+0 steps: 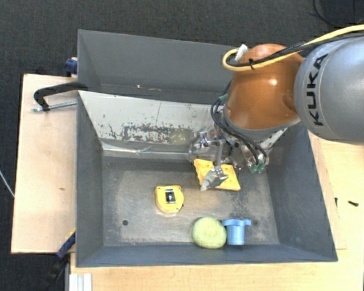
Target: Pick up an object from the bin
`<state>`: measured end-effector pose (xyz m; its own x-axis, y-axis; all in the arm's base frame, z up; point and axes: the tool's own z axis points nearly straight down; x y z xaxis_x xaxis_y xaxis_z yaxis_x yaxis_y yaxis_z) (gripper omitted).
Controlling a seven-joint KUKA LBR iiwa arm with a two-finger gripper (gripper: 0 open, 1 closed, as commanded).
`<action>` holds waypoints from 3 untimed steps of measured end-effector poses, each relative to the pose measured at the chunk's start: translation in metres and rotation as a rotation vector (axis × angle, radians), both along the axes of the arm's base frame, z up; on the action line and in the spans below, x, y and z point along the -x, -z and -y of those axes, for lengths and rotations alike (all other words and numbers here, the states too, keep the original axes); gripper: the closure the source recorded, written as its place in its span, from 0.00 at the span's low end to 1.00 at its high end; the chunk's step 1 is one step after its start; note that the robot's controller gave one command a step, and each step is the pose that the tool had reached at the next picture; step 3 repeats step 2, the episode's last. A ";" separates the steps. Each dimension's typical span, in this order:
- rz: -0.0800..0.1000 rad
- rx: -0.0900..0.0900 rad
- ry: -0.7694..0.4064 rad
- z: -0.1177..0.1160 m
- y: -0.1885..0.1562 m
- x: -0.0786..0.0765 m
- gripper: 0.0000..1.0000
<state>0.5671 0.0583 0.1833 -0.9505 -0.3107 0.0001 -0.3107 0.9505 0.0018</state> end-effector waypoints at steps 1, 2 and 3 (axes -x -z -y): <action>0.003 0.000 -0.026 -0.006 -0.061 -0.003 1.00; 0.004 0.000 -0.053 -0.029 -0.045 -0.031 1.00; 0.004 0.000 -0.053 -0.029 -0.045 -0.031 1.00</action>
Offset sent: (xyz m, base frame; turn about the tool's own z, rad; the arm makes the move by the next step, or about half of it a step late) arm 0.0299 0.0276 0.0441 -0.0533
